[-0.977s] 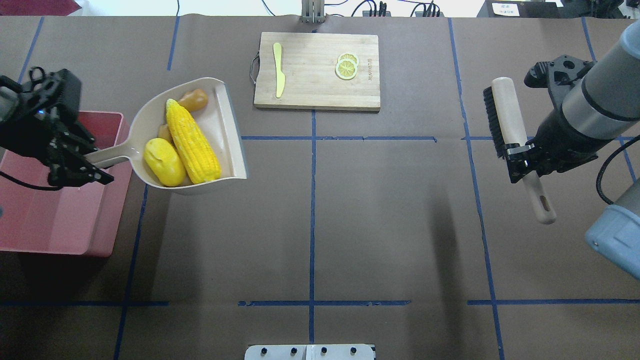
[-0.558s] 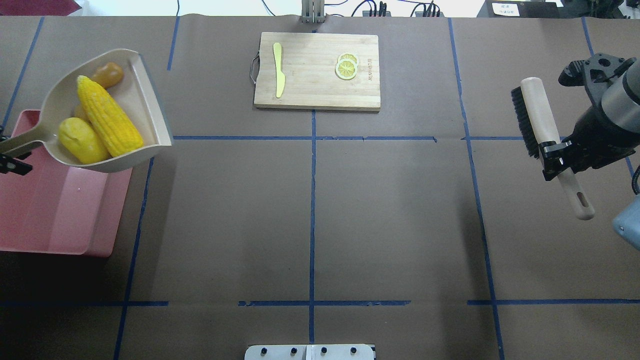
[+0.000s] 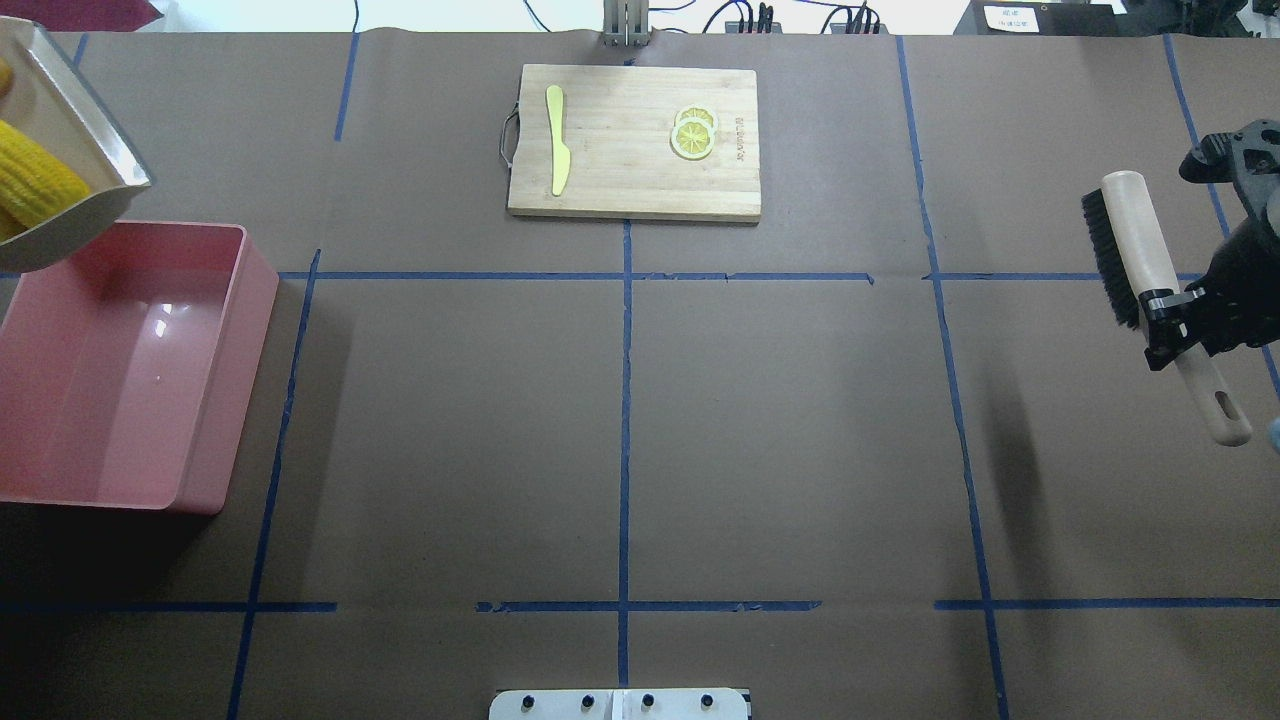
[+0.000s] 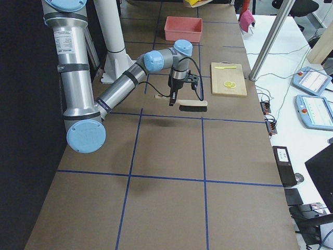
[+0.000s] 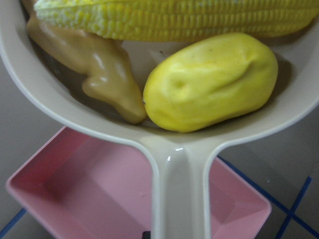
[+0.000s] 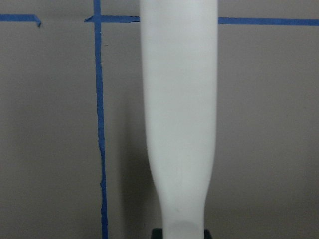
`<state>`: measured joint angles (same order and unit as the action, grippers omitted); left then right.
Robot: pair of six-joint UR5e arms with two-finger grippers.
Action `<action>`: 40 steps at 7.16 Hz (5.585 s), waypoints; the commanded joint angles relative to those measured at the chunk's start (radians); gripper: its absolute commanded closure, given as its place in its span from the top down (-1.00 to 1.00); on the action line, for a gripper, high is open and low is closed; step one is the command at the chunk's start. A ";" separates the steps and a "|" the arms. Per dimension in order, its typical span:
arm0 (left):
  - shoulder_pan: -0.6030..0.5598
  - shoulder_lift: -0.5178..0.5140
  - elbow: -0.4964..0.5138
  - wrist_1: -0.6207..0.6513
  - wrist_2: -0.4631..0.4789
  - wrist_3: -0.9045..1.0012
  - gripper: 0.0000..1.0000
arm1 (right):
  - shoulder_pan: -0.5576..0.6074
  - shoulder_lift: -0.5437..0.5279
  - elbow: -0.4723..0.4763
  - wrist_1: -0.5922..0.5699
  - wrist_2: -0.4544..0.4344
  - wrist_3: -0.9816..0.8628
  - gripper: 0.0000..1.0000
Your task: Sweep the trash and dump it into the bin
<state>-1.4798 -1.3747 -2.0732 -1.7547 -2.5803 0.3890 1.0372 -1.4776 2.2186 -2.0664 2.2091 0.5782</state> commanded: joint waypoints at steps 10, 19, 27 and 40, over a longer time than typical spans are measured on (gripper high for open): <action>0.050 0.059 -0.072 0.185 0.659 0.426 -0.93 | 0.004 -0.251 -0.068 0.321 0.076 -0.021 -0.98; 0.154 -0.090 -0.252 0.616 1.023 0.573 -0.93 | 0.003 -0.318 -0.152 0.469 0.090 -0.018 -0.98; 0.161 -0.118 -0.249 0.616 1.022 0.573 -0.91 | 0.000 -0.357 -0.356 0.808 0.107 0.078 -0.99; 0.162 -0.138 -0.245 0.612 1.023 0.574 -0.88 | -0.023 -0.328 -0.427 0.808 0.161 0.069 -0.80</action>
<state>-1.3177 -1.5124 -2.3183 -1.1426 -1.5570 0.9633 1.0195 -1.8050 1.7954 -1.2579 2.3696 0.6475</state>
